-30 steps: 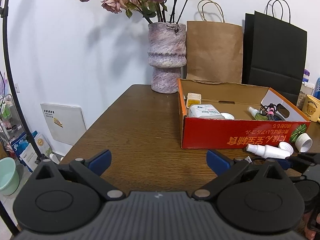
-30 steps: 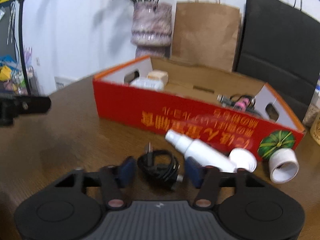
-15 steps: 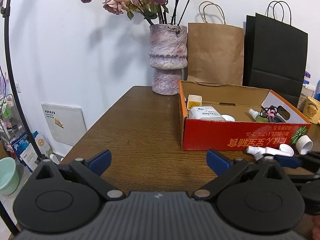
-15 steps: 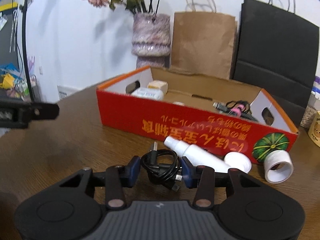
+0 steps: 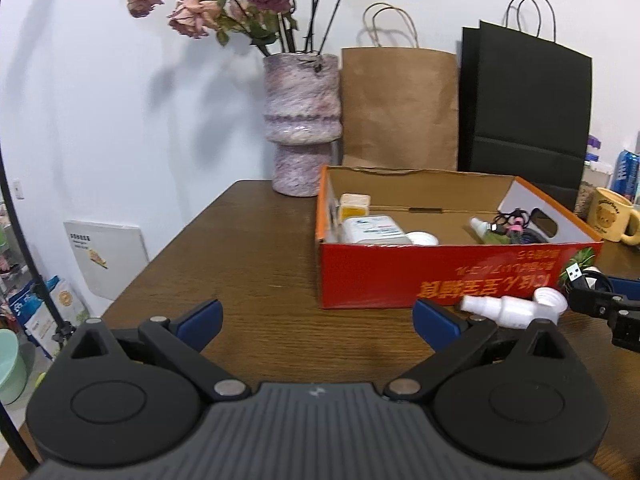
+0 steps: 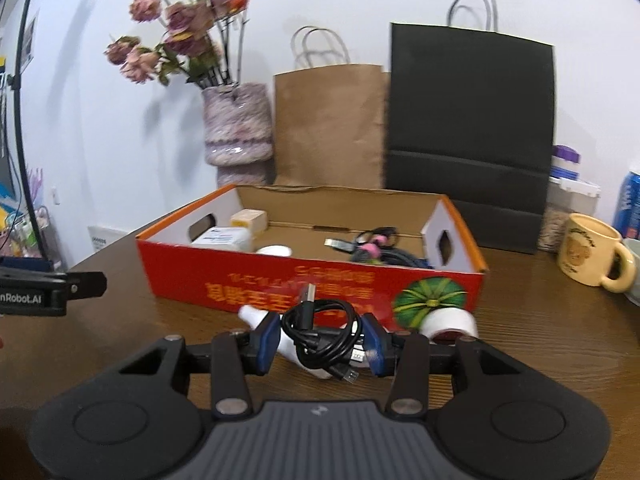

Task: Organize rigid objects
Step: 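Grasp the black charger cable with the right tool while the left grasps the white spray bottle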

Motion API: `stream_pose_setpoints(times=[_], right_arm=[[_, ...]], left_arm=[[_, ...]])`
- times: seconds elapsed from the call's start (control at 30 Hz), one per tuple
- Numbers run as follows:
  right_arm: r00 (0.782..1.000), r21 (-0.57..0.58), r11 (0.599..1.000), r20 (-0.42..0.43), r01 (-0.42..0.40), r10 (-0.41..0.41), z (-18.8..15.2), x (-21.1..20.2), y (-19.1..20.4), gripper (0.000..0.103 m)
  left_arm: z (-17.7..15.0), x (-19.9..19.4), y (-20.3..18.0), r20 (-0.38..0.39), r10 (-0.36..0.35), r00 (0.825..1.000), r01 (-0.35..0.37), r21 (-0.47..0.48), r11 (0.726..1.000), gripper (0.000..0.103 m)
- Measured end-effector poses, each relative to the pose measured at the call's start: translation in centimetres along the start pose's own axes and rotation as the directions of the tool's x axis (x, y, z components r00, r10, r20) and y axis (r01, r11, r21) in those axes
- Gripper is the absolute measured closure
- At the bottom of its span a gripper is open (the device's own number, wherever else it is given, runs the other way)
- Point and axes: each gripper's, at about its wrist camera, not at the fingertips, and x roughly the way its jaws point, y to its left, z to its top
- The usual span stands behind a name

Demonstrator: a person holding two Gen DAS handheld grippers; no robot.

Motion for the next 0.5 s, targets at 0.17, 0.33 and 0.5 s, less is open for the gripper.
stream_pose_setpoints(times=[0.17, 0.33, 0.5], right_arm=[[0.999, 0.016, 0.999, 0.009, 0.032, -0.032, -0.3, -0.9, -2.1, 0.06], [0.997, 0.034, 0.997, 0.022, 0.069, -0.07, -0.9, -2.0, -4.1, 0.06], [0.995, 0.053, 0.994, 0.017, 0.099, -0.1, -1.4, -2.4, -5.9, 0.06]], left_arm=[[0.4, 0.5, -2.2, -0.003, -0.065, 0.998, 0.065, 0.027, 0.998, 0.0], [0.5, 1.6, -5.4, -0.002, -0.12, 0.993, 0.12, 0.084, 0.989, 0.0], [0.3, 3.4, -8.5, -0.02, -0.192, 0.981, 0.194, 0.124, 0.973, 0.0]])
